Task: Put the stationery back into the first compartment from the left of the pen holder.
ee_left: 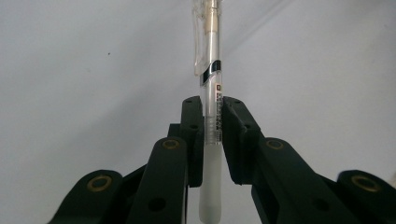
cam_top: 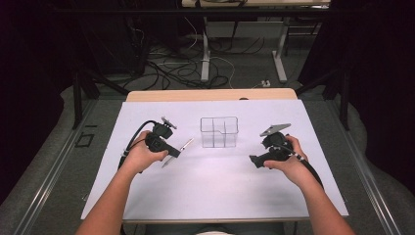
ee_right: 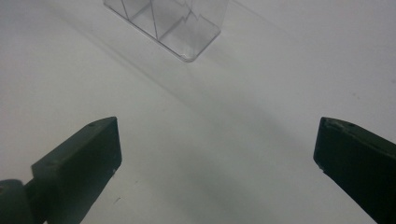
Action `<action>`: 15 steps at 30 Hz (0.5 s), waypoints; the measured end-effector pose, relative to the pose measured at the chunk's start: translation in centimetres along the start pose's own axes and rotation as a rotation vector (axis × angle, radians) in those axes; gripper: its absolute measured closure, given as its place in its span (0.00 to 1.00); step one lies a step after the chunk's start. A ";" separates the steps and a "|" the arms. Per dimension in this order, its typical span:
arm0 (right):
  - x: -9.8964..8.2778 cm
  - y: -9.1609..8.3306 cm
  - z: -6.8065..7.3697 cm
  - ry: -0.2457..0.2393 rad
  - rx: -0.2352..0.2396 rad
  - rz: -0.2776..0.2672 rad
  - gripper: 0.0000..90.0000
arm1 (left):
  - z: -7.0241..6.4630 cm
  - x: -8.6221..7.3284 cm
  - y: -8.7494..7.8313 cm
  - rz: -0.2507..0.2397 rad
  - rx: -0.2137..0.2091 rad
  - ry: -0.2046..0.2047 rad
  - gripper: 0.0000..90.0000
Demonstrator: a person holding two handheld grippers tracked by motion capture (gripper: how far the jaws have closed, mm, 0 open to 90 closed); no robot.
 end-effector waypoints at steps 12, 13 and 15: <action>0.4 0.2 1.8 -0.168 -0.069 0.008 0.00 | -0.3 -0.5 -0.3 -0.023 -0.061 0.006 0.89; 0.5 0.2 1.8 -0.192 -0.071 0.004 0.00 | -0.4 -0.5 -0.3 -0.028 -0.070 -0.002 0.89; 0.5 0.3 2.2 -0.206 -0.089 0.001 0.00 | -0.4 -0.6 -0.3 -0.029 -0.075 -0.002 0.89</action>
Point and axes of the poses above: each handheld gripper's, and its own axes: y roughly forward along the jaws, x roughly out of its top, z roughly to its left, the point moved 2 cm from there along y, roughly forward along the jaws, and after that the axes turned 13 degrees about z, right-handed, at the moved point
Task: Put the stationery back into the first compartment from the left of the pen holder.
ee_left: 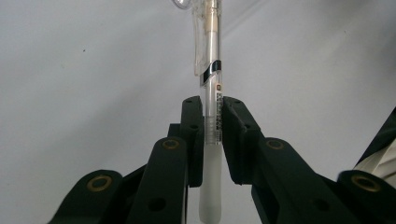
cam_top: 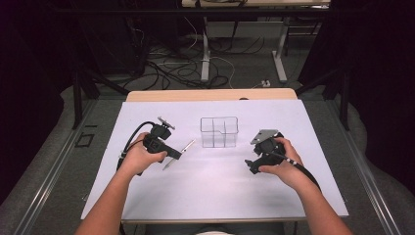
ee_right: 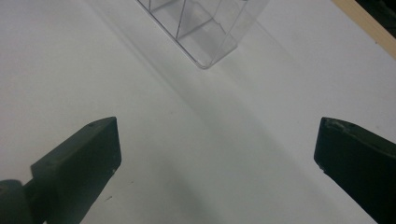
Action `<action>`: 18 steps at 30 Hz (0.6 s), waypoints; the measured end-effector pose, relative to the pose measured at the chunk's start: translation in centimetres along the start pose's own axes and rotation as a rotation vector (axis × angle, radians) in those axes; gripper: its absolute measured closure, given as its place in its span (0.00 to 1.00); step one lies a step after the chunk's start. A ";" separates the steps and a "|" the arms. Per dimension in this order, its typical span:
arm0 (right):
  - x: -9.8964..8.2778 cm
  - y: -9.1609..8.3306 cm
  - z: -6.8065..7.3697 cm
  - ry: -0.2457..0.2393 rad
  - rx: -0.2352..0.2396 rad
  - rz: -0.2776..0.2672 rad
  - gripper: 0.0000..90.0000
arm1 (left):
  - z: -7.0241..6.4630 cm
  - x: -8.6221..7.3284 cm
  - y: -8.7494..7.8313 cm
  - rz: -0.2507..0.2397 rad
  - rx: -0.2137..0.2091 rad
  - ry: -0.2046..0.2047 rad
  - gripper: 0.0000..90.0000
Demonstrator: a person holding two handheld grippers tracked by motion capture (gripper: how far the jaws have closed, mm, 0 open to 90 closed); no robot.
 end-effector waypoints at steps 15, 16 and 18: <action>1.0 0.0 2.4 -0.265 -0.083 -0.066 0.16 | -1.5 0.2 0.6 0.028 -0.051 0.024 0.89; 1.0 0.0 2.5 -0.278 -0.087 -0.070 0.16 | -1.6 0.3 0.6 0.034 -0.050 0.033 0.89; 1.2 0.0 2.9 -0.313 -0.092 -0.085 0.19 | -2.0 0.3 0.8 0.036 -0.056 0.039 0.89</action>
Point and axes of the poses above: each handheld gripper's, and its own axes: y roughly forward along the jaws, x roughly out of its top, z roughly to its left, the point moved 2 cm from there along y, roughly forward along the jaws, and after that the axes turned 13 degrees about z, right-handed, at the moved point
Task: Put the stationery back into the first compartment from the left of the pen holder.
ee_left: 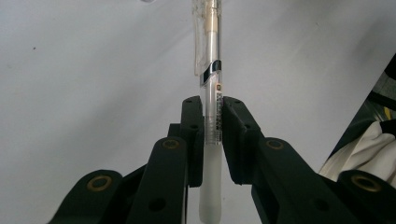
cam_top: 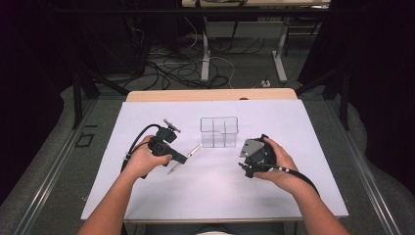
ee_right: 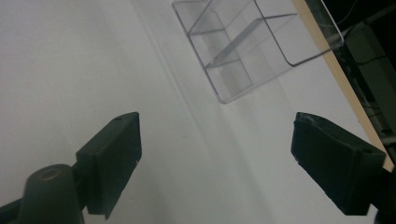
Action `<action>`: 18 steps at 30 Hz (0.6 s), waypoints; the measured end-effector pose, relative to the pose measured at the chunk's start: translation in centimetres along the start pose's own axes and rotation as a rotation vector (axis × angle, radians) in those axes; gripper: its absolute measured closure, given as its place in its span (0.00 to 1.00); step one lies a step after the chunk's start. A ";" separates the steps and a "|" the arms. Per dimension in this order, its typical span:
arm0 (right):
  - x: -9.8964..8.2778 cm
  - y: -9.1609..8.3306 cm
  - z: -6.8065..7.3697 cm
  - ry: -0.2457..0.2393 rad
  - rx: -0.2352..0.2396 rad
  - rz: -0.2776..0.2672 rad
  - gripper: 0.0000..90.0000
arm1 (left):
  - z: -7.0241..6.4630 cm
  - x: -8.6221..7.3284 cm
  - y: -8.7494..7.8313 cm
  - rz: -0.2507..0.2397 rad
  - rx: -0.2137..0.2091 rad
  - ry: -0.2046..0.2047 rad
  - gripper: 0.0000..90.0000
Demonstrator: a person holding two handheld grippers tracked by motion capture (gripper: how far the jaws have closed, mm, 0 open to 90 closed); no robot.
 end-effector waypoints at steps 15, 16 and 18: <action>1.5 -0.2 2.3 -0.200 -0.028 -0.080 0.39 | -1.7 0.6 1.7 0.060 0.001 0.060 0.89; 1.6 -0.3 2.4 -0.217 -0.032 -0.082 0.40 | -1.8 0.7 1.9 0.064 -0.001 0.060 0.89; 1.9 -0.3 2.7 -0.262 -0.049 -0.087 0.42 | -2.0 0.8 2.2 0.068 -0.001 0.067 0.89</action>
Point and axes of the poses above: each handheld gripper's, and its own axes: y roughly forward along the jaws, x roughly out of its top, z roughly to its left, the point moved 2 cm from there along y, roughly forward along the jaws, and after that the axes turned 13 degrees about z, right-handed, at the moved point
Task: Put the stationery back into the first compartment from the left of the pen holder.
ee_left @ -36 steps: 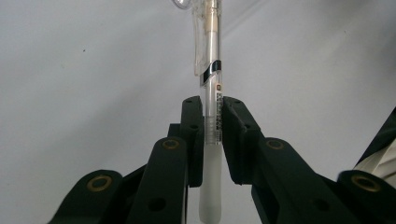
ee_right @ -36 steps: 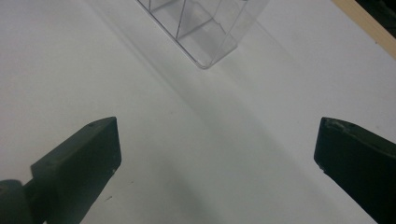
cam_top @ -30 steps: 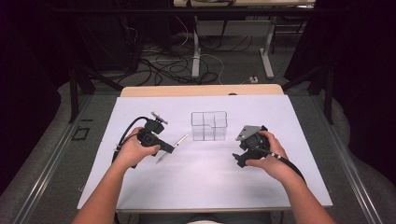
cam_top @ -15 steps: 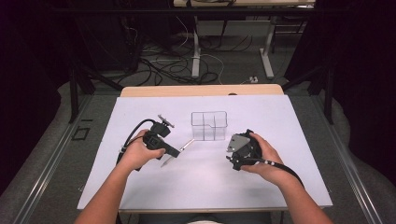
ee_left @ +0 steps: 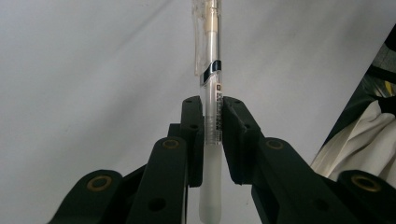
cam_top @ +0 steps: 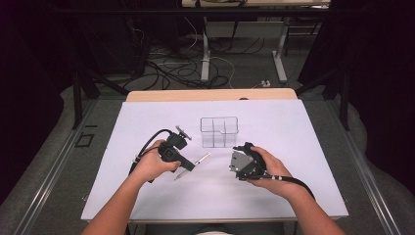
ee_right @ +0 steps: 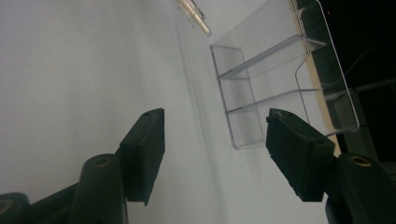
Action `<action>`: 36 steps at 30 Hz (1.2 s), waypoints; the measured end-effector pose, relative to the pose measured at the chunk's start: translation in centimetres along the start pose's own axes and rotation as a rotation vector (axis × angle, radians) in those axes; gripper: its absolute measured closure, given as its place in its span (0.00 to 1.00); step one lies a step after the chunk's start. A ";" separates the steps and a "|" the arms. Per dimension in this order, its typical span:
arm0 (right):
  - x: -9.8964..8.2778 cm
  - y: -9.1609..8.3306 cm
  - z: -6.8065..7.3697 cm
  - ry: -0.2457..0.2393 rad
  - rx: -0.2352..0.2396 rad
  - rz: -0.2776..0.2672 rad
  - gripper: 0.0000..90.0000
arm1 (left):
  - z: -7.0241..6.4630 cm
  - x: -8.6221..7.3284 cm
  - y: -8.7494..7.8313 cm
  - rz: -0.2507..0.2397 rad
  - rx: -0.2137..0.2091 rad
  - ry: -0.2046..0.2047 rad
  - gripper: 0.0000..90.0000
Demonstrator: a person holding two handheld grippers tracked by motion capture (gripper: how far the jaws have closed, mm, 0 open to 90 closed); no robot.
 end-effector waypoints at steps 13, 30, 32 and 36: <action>1.2 0.5 1.4 -0.130 0.024 -0.023 0.44 | -1.2 0.8 1.9 0.049 -0.009 0.038 0.89; 2.9 0.6 2.8 -0.264 -0.014 -0.088 0.59 | -2.4 1.3 2.3 0.058 -0.033 0.059 0.89; 2.9 0.7 3.0 -0.263 -0.034 -0.090 0.60 | -2.4 1.3 2.3 0.060 -0.035 0.069 0.89; 3.0 0.9 3.2 -0.304 -0.039 -0.084 0.63 | -2.4 1.4 2.4 0.060 -0.039 0.070 0.89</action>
Point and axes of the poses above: each handheld gripper's, and its own axes: y roughly forward along the jaws, x roughly out of its top, z roughly to its left, the point moved 2 cm from there along y, roughly forward along the jaws, and after that the axes turned 13 degrees about z, right-handed, at the moved point
